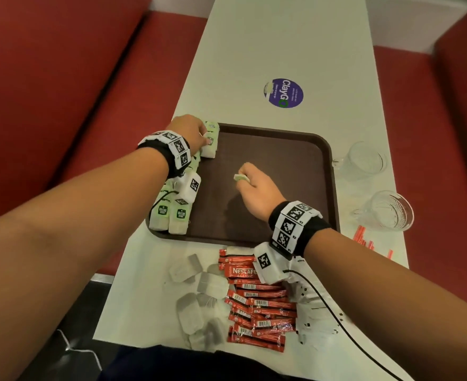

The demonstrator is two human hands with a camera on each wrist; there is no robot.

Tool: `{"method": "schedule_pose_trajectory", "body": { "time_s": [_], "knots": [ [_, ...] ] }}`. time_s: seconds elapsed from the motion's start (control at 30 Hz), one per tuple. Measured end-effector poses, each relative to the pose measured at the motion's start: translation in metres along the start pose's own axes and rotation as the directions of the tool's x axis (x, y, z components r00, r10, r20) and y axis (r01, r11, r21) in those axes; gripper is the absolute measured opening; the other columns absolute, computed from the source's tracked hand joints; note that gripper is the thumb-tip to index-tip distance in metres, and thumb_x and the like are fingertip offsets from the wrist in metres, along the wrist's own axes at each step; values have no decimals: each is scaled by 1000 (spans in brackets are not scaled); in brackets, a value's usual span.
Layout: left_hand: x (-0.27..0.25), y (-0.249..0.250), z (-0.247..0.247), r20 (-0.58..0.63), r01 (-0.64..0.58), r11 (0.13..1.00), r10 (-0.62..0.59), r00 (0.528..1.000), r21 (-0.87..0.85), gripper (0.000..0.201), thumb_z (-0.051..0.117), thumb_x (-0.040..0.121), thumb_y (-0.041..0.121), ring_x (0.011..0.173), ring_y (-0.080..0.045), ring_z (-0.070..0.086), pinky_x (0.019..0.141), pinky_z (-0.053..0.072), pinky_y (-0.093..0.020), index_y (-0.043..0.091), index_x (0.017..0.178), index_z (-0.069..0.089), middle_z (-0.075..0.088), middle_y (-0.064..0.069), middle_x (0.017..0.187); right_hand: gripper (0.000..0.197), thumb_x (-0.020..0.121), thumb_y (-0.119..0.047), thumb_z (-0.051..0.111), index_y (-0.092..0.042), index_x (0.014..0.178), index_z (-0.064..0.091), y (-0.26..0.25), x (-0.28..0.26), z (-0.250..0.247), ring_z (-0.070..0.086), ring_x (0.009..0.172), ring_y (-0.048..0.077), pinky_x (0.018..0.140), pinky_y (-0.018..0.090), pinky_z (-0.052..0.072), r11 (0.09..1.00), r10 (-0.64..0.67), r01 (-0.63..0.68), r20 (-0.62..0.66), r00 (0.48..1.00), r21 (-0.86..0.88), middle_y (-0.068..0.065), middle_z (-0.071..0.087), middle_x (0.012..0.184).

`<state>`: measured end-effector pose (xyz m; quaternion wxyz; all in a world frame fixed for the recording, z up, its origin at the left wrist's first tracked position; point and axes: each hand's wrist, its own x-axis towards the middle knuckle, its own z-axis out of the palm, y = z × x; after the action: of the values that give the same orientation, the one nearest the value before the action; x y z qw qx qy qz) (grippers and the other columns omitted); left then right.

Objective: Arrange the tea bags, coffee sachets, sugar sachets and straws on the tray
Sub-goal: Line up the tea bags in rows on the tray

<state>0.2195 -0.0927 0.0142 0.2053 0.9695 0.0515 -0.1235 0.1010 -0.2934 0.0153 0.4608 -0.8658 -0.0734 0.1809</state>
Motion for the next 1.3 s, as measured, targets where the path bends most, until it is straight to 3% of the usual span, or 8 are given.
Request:
{"method": "schedule_pose_trajectory", "body": {
  "time_s": [0.27,0.33,0.5,0.67,0.8,0.93,1.1,1.3],
  "knots": [
    [14,2,3,-41,52,995,-49,998,89,29,72,87,35,108,-28,61,86,49,-35,16,108,69,67,-5,112,9,95,-19,55,-21,87,53,4,-2,3,59,72,18,68,37,48,1000,2,-2,12,1000,5,-2,58,77],
    [13,5,6,-29,33,994,-31,999,101,27,74,83,42,99,-26,63,79,50,-32,18,96,70,69,-2,102,8,95,-23,56,-23,87,54,6,-1,6,66,75,23,72,41,53,1000,7,-7,12,1000,-6,2,64,78],
    [10,12,13,130,-31,967,-2,992,254,38,79,75,50,92,-25,65,82,55,-37,18,93,70,69,-1,97,8,99,-28,57,-21,95,58,8,0,6,68,61,8,63,27,51,999,3,-2,26,1000,-32,0,70,75],
    [-2,17,5,44,-161,968,156,987,194,34,61,91,53,88,-21,62,72,45,-30,20,90,71,67,1,91,7,98,-27,59,-20,100,61,17,11,9,73,65,14,74,47,60,998,49,-49,5,999,47,0,73,84],
    [-34,23,-11,174,-356,921,381,908,-157,36,62,87,61,81,-4,60,68,42,-22,27,91,73,68,14,86,12,99,-27,60,-17,105,63,19,14,7,73,66,15,73,46,61,994,78,-77,-10,997,79,-3,73,88],
    [-53,15,-4,303,-469,861,509,806,-199,17,76,83,43,75,0,58,72,45,-22,31,94,73,66,15,80,23,97,-41,60,-19,102,63,17,15,6,73,66,15,68,42,61,991,66,-62,-26,998,120,-1,74,88],
    [-56,1,6,222,-429,879,470,854,-208,5,72,88,32,73,-7,58,75,50,-32,30,88,67,65,11,78,5,94,-24,67,-20,95,64,25,12,13,71,65,15,71,41,61,997,68,-68,-20,997,39,1,72,80],
    [-19,-17,-1,98,-186,982,182,978,33,24,71,91,34,89,-17,65,79,49,-27,16,108,70,71,-1,99,12,94,-30,64,-25,105,63,27,-2,9,61,75,6,77,27,53,984,14,17,170,985,-178,-9,67,97]
  ]
}}
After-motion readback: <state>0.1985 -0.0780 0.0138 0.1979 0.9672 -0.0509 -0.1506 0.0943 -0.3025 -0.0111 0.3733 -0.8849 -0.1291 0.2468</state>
